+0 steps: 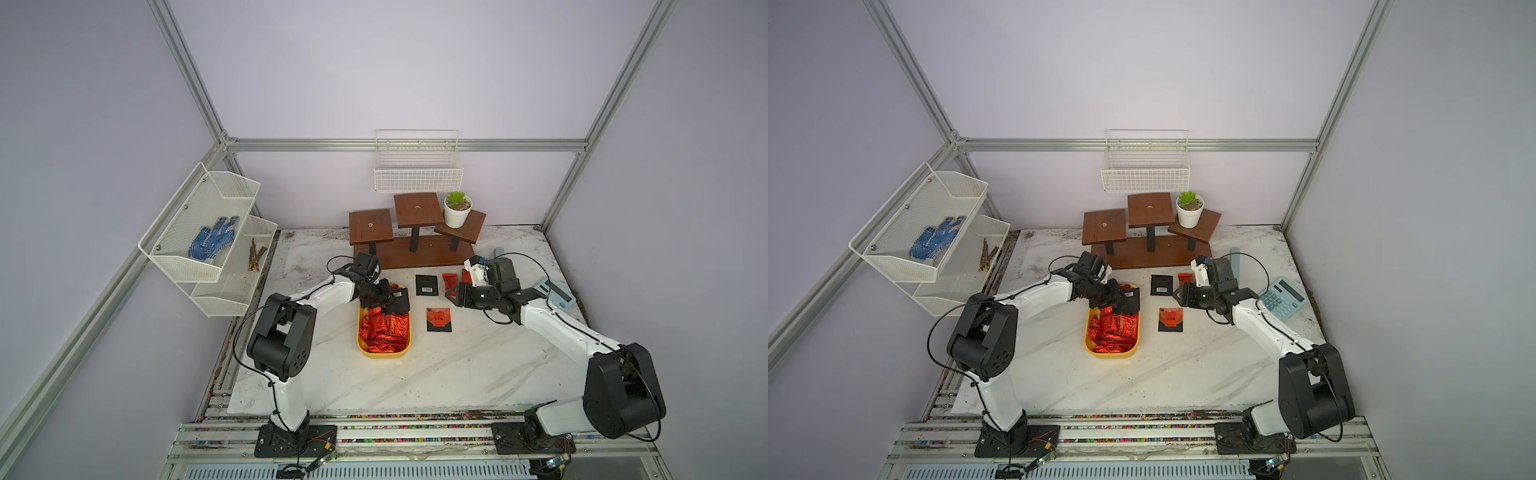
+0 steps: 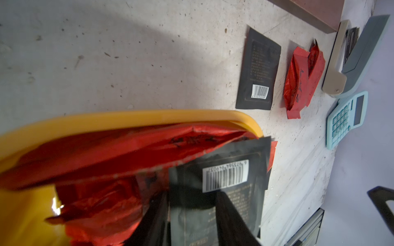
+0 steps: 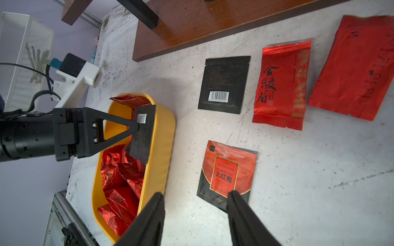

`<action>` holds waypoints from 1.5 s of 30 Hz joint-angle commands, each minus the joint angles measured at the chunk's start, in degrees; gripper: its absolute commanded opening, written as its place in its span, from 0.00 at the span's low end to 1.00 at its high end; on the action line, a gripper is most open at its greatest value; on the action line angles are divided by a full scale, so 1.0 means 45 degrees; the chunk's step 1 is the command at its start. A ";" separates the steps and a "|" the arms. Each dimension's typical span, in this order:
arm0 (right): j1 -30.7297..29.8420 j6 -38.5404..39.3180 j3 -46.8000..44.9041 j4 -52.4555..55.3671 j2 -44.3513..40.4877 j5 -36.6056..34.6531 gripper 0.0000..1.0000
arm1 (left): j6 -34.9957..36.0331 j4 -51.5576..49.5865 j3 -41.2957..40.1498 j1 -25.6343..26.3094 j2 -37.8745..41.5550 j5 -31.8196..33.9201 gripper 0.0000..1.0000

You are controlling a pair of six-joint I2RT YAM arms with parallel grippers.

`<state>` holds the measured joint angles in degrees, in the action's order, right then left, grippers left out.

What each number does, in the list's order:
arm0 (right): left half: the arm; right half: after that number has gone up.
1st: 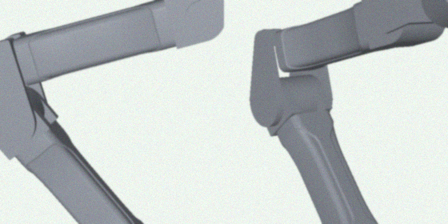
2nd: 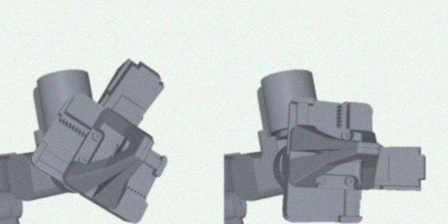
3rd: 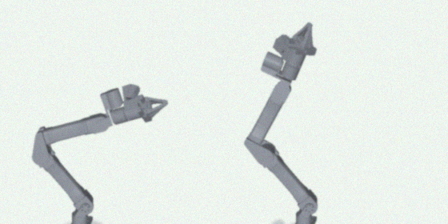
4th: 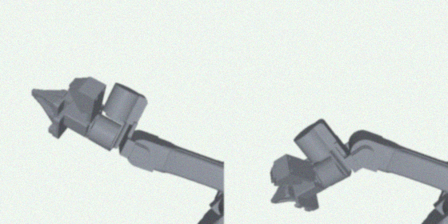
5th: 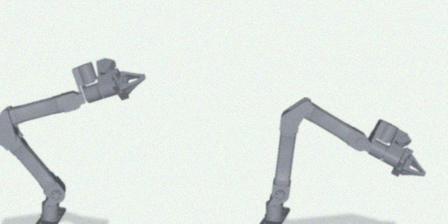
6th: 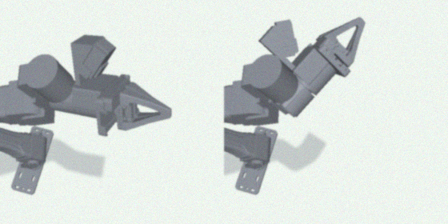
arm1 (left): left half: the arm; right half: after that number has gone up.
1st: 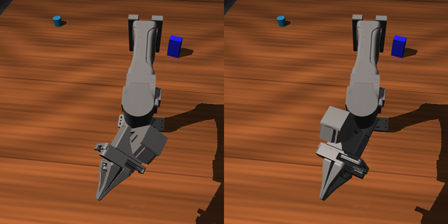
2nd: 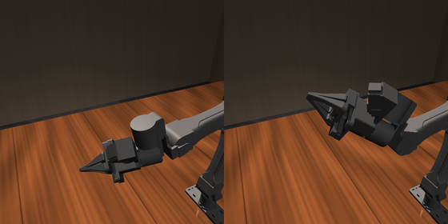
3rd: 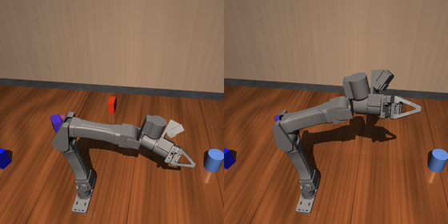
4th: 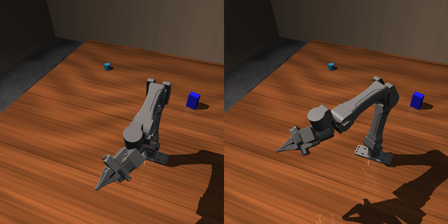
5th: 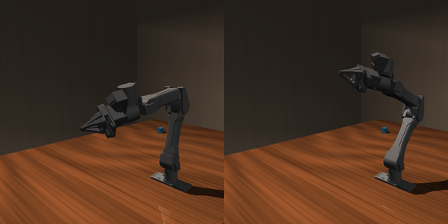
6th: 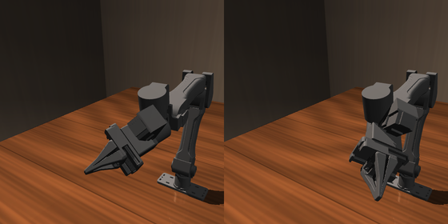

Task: Take the tea bags out of the storage box
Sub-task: Pick up the tea bag from the storage box.

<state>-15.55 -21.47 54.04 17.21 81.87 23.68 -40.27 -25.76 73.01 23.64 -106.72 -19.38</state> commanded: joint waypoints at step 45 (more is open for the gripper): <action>-0.0079 -0.0247 0.0628 0.1443 -0.3337 0.0054 0.53 | -0.0452 -0.1258 0.1856 0.0737 0.3437 -0.0949 0.00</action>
<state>-15.57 -22.09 55.16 22.28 69.67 24.91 -42.39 -32.14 78.08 24.67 -92.09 -21.63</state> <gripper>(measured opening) 0.533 0.047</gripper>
